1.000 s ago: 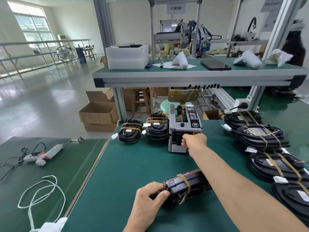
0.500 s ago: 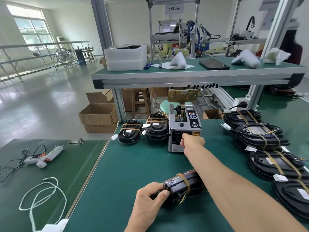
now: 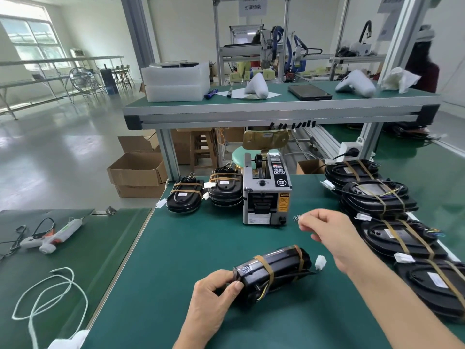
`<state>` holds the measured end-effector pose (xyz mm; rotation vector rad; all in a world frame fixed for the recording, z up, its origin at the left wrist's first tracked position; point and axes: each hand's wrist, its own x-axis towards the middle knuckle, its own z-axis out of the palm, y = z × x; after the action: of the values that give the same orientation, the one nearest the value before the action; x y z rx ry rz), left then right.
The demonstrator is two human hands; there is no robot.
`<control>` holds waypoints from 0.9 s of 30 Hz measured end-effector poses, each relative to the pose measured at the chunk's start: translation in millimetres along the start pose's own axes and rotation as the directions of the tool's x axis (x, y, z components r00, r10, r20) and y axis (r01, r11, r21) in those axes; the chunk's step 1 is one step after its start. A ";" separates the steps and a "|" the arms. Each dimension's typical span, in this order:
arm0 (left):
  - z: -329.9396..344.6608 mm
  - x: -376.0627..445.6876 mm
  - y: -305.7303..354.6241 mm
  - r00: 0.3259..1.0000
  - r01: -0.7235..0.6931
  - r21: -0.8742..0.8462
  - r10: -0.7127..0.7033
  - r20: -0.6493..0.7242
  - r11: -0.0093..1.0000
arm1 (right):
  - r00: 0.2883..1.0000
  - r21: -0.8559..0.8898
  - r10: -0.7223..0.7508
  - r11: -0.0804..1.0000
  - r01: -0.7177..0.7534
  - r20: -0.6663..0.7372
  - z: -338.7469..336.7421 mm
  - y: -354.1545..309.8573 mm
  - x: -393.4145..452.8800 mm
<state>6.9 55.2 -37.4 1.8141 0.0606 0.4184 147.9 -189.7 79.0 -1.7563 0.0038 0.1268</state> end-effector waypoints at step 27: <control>1.9 -1.1 -1.0 1.000 -0.015 -0.002 0.015 0.008 1.000 | 1.000 0.015 -0.029 0.999 0.029 -0.003 19.5 43.2 -47.1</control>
<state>6.7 53.4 -39.0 1.8148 0.0410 0.4212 96.3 -181.9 37.3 -1.7408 -0.0183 0.1031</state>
